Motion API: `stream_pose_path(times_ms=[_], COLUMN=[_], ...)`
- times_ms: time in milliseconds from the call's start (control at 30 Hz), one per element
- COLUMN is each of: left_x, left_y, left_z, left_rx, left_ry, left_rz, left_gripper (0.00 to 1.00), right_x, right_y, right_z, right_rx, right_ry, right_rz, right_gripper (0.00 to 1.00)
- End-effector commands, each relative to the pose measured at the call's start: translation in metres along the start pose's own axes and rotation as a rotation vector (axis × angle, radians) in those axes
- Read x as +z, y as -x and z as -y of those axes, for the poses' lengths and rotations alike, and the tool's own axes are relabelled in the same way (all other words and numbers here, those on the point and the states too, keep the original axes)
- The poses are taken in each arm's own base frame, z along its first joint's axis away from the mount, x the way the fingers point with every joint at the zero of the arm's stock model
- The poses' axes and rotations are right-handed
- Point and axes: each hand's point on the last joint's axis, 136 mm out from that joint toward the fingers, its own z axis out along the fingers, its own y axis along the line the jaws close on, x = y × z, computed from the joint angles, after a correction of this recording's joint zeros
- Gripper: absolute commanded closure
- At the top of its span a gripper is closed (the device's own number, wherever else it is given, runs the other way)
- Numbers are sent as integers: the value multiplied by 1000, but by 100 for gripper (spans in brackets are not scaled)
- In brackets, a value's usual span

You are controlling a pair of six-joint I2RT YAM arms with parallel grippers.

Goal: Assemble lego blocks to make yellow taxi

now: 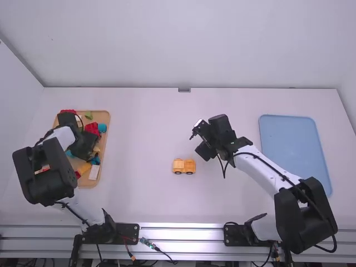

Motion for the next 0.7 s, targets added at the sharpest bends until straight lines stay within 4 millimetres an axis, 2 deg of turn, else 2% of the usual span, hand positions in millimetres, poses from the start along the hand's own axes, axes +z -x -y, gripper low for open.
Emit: stream_pose_path(times_ms=[0,133,433,667], left_x=[-3,-2,-1,-1], left_y=[-4,-1,-11,-7], left_z=[-1,-5,18,14], left_rx=[-75,-129,-60,-74], left_ry=[-1,30,-11,18], left_rz=[0,38,50,87], left_gripper=[33,32,34,38], right_x=[-8,-8,-8,-8], right_y=[14,15,14,13], right_z=[3,0,0,0], right_rx=[2,1,-1,-1], right_ry=[-6,13,14,13], right_rz=[37,47,42,38], right_gripper=[1,1,1,1])
